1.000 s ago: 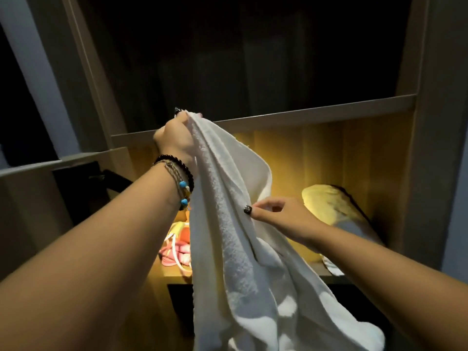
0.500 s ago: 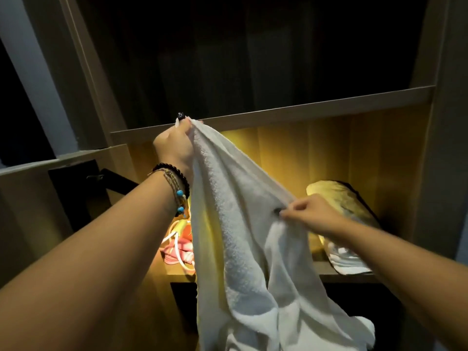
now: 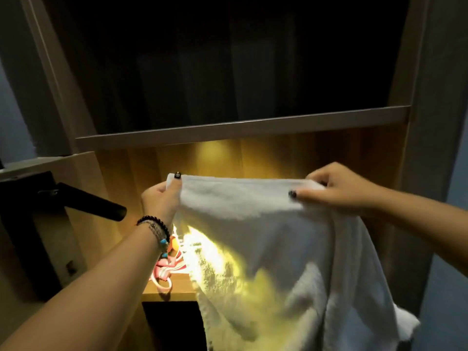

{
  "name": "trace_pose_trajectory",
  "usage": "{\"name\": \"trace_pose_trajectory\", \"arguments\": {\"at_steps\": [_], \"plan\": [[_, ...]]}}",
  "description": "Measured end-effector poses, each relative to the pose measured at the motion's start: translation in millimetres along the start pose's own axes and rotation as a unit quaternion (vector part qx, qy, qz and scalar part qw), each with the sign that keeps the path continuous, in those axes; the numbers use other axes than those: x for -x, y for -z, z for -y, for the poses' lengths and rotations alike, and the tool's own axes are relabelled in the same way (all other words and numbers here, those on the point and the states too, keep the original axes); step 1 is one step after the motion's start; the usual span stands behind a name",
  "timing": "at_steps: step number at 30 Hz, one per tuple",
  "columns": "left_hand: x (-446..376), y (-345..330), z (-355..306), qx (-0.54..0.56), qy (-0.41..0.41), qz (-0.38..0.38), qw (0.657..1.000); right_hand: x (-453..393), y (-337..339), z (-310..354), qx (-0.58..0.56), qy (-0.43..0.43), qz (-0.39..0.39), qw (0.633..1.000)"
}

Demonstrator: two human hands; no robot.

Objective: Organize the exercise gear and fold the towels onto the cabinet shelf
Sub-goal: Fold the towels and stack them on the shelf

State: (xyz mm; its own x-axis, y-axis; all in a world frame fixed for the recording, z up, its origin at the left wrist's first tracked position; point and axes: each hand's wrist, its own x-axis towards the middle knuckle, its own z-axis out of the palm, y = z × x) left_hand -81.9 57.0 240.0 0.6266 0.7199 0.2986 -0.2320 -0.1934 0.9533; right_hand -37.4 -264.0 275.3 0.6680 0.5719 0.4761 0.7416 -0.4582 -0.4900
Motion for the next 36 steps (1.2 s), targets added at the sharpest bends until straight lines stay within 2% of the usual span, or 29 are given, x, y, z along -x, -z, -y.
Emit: {"name": "trace_pose_trajectory", "arguments": {"at_steps": [3,7,10,13,15,19,22,25,28,30,32,34,36], "plan": [[3.7,2.6,13.3,0.041,0.039,0.006,0.998,14.9,-16.4,-20.4,0.203,0.085,0.02,0.975],[8.0,1.4,19.5,0.093,0.064,0.027,0.993,27.3,-38.9,-41.3,0.313,0.104,-0.038,0.943],[8.5,4.2,18.6,0.096,0.05,0.069,0.992,16.3,-45.3,-50.8,0.295,0.036,-0.063,0.953],[5.5,11.0,23.5,0.072,0.046,0.08,0.993,-4.6,-48.2,-53.2,0.201,-0.057,-0.084,0.974],[2.7,15.6,31.0,0.054,0.065,0.057,0.995,-14.7,-54.8,-52.1,0.121,-0.087,-0.095,0.984],[3.2,22.8,50.5,0.056,0.158,-0.002,0.986,-14.5,-72.8,-50.0,0.023,-0.141,-0.088,0.986],[2.6,28.6,65.8,0.035,0.155,-0.028,0.987,-4.7,-89.3,-46.4,0.017,-0.138,-0.093,0.986],[15.9,32.2,74.1,-0.011,0.124,-0.066,0.99,9.9,-105.6,-41.4,0.066,-0.095,-0.1,0.988],[46.7,37.7,77.9,-0.007,0.068,-0.087,0.994,26.4,-115.6,-37.9,0.08,-0.042,-0.12,0.989],[64.8,43.1,78.0,0.015,0.071,-0.096,0.993,35.5,-120.6,-32.5,0.071,-0.006,-0.123,0.99],[79.3,46.4,72.4,0.044,0.079,-0.016,0.996,42.2,-126.1,-25.4,0.056,0.016,-0.127,0.99],[93.0,46.0,64.6,-0.023,0.015,0.117,0.993,46.5,-130.7,-20.4,0.039,0.015,-0.133,0.99],[109.0,40.2,55.1,-0.106,-0.055,0.254,0.96,49.9,-134.4,-15.2,0.028,0.005,-0.123,0.992]]}}
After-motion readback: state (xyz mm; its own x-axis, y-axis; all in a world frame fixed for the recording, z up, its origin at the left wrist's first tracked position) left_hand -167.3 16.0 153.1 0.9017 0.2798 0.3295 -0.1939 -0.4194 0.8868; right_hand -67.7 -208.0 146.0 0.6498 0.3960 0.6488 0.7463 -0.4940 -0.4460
